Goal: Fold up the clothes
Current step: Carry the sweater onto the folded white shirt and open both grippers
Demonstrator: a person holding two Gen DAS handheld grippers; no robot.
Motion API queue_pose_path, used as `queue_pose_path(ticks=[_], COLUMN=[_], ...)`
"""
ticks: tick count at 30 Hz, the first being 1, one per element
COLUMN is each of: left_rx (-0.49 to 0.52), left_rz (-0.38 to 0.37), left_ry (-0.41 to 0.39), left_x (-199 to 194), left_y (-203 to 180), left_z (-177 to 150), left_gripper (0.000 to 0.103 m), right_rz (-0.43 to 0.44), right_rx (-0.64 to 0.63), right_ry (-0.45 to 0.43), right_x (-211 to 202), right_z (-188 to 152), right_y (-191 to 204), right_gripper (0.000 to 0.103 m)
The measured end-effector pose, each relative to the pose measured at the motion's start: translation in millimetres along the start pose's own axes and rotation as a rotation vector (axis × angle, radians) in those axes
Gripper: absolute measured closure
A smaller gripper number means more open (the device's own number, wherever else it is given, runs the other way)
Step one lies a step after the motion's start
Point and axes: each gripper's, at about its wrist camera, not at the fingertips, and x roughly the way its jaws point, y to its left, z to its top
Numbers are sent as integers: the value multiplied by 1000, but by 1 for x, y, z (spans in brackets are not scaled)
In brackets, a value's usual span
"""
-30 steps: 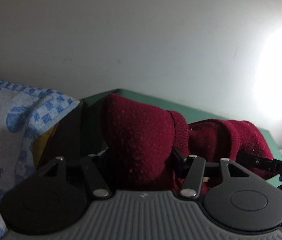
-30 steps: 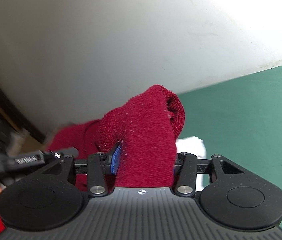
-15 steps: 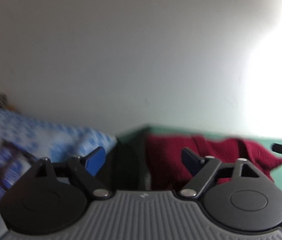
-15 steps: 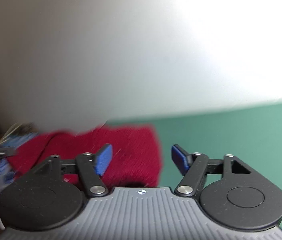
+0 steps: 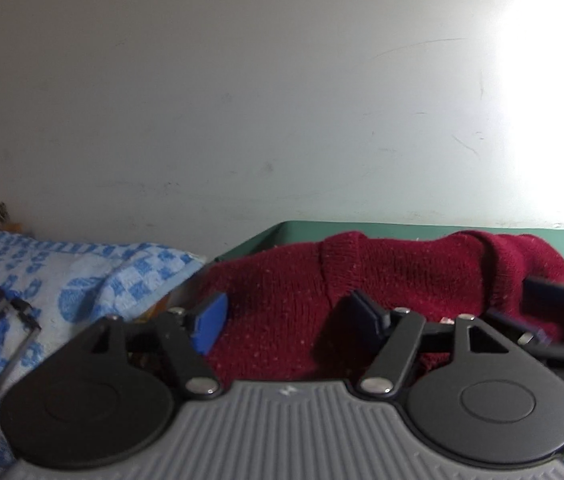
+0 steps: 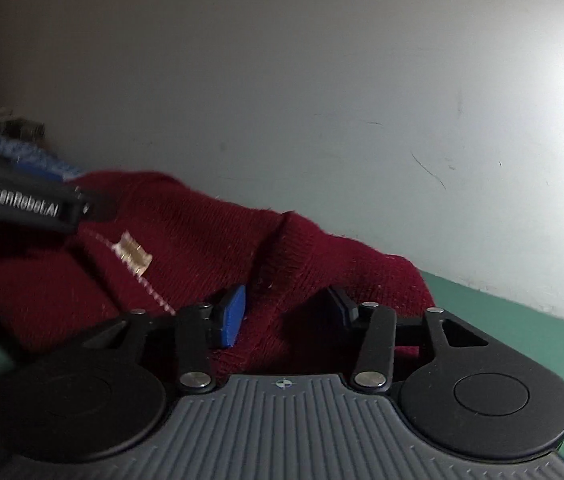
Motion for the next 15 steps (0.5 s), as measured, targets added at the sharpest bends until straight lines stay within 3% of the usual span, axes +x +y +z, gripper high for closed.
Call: queue_pose_path(ticks=[3,5,7,9,11,13,15], left_rx=[16,11,-76,-104,-59,-24,-18], left_rz=[23,40,7,-7,20,44,77], left_ry=[0,-8,42,73,17,-41,-103], left_x=[8,10,16,9,-15,-41,-70], left_y=[1,8,17,20,10,0,-8], left_z=[-15,-25,-23,-9,5,19,27], left_gripper=[27,8,2,8,25,19,5], right_rz=[-27,-28,-18,14,34,2,-46], right_rx=[34,30,2,-13,58,136,181], right_ry=[-18,-18,-20,-13,-32,-46,-2], right_x=[-3,-5,-5,-11,-26,-46,-64], right_z=[-6,-8,-8,0,13,26,36], right_y=[9,8,8,-1,-19,-33,-38], right_gripper=[53,53,51,50,50,46,37])
